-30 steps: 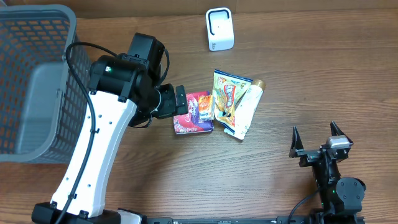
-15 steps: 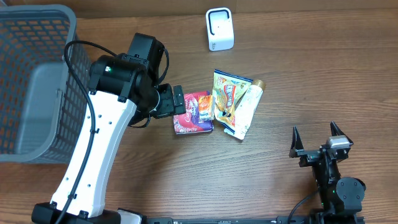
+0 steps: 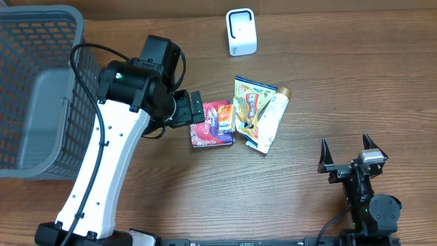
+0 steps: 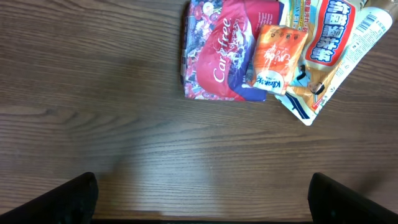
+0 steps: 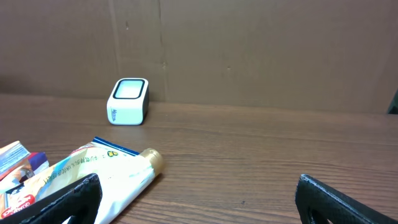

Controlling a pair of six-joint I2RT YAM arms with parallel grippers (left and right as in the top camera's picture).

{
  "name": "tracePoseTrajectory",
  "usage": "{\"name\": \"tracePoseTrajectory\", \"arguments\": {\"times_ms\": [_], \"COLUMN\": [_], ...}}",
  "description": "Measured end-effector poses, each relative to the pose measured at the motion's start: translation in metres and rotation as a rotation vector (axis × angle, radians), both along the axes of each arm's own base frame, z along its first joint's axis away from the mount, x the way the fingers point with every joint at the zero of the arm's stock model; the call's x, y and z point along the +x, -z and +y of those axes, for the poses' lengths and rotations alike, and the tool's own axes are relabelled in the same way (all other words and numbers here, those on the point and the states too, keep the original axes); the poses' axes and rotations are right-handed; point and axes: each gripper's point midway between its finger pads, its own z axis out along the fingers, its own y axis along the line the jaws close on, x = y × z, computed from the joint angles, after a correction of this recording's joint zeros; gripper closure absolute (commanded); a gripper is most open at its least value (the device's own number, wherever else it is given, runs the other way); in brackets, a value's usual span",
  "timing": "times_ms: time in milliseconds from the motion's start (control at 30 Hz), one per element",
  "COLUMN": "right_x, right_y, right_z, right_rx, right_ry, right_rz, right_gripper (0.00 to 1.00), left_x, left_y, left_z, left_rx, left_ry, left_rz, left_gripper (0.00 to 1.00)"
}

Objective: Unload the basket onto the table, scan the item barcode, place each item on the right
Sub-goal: 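Lower the orange box onto the purple bag and hold the left gripper, then swing the right gripper over toward the orange box on the pile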

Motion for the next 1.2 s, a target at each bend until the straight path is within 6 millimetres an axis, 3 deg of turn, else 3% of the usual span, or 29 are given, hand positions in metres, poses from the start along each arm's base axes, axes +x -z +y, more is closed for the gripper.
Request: {"name": "tracePoseTrajectory", "arguments": {"times_ms": [1000, 1100, 1200], "right_x": [0.0, -0.001, -0.013], "right_y": [-0.001, -0.026, -0.057], "right_z": [-0.001, 0.006, 0.034], "right_rx": [0.0, 0.021, 0.068], "right_ry": [0.007, -0.035, -0.209], "right_rz": [-0.003, -0.105, -0.222], "right_gripper": [0.0, 0.0, 0.0], "left_x": [0.0, 0.0, 0.0], "left_y": [0.0, 0.0, 0.0], "left_z": [0.0, 0.0, 0.001], "left_rx": [0.003, 0.003, 0.003], "left_ry": [-0.001, -0.001, -0.001], "left_rz": [-0.001, -0.002, -0.001], "left_gripper": [0.0, 0.0, 0.0]}}
